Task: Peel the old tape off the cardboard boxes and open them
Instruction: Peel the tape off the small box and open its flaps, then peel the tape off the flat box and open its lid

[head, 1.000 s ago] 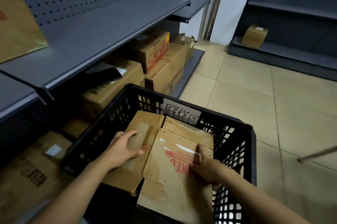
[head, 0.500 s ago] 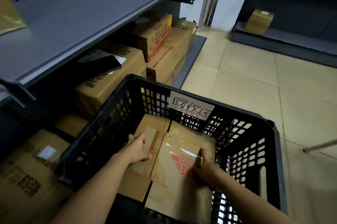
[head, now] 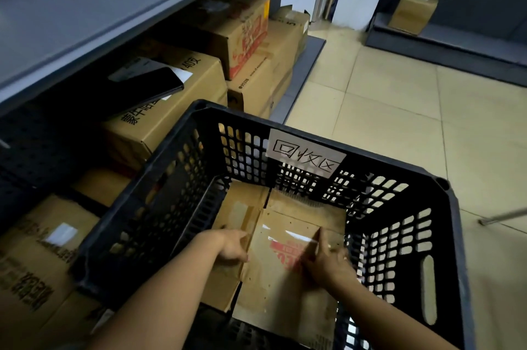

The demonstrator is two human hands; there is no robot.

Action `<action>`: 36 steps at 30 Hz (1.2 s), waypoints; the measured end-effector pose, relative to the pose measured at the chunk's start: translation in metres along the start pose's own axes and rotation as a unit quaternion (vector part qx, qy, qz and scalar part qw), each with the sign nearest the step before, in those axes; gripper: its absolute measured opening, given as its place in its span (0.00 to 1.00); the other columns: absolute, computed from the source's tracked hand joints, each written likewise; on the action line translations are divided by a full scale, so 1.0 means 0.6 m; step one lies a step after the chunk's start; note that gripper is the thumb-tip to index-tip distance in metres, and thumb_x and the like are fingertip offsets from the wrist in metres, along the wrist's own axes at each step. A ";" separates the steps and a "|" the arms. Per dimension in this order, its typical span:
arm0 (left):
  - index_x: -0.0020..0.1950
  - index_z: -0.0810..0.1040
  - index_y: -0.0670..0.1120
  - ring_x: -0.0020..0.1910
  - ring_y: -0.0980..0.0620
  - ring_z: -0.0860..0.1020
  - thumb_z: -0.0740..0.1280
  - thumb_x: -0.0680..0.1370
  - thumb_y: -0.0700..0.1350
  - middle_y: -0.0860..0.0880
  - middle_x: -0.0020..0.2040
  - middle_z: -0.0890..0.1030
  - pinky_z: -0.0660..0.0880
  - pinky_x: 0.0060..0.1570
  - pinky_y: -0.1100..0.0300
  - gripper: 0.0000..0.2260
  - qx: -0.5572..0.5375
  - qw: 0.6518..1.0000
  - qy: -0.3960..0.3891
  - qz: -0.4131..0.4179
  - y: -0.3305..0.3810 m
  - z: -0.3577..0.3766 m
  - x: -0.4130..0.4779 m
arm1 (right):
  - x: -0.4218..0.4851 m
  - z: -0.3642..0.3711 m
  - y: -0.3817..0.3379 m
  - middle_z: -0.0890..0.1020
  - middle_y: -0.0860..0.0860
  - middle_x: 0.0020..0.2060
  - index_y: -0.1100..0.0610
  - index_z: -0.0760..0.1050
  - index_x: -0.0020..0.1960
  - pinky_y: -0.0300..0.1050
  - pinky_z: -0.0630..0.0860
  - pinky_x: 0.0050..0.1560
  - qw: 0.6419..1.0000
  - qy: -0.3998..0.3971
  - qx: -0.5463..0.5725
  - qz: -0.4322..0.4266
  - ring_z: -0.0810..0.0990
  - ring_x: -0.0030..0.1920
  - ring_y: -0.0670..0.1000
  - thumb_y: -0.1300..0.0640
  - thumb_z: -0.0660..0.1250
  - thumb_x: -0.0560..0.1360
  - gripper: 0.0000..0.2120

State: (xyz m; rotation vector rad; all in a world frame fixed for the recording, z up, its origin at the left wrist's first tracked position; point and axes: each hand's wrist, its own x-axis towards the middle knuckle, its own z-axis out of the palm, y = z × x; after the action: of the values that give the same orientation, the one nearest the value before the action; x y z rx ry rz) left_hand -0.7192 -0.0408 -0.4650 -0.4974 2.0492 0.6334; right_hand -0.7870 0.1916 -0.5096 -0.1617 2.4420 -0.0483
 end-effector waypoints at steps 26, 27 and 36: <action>0.62 0.77 0.54 0.54 0.48 0.80 0.56 0.83 0.53 0.53 0.57 0.80 0.76 0.46 0.53 0.13 0.086 0.803 0.590 0.004 -0.004 -0.064 -0.501 | -0.356 -0.299 -0.205 0.79 0.50 0.49 0.52 0.75 0.55 0.47 0.71 0.38 0.830 0.356 -0.015 -0.429 0.81 0.50 0.56 0.46 0.56 0.82 0.13; 0.60 0.77 0.54 0.52 0.48 0.80 0.56 0.82 0.54 0.54 0.55 0.81 0.76 0.44 0.54 0.13 0.098 0.781 0.617 -0.002 -0.001 -0.057 -0.535 | -0.386 -0.314 -0.211 0.80 0.50 0.49 0.52 0.75 0.55 0.48 0.72 0.38 0.810 0.379 -0.006 -0.448 0.81 0.50 0.56 0.45 0.56 0.82 0.14; 0.53 0.78 0.51 0.52 0.48 0.78 0.59 0.81 0.53 0.52 0.49 0.80 0.75 0.39 0.53 0.10 0.082 0.633 0.756 -0.147 -0.101 0.044 -0.802 | -0.652 -0.346 -0.327 0.82 0.49 0.44 0.51 0.78 0.56 0.49 0.77 0.33 0.630 0.435 0.061 -0.641 0.82 0.44 0.57 0.46 0.62 0.80 0.12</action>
State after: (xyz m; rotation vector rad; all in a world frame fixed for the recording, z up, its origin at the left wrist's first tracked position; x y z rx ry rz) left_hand -0.4228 -0.0234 -0.0805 -1.5784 3.3369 -0.4818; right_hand -0.6018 0.0461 -0.0862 -2.2149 2.5275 -1.1377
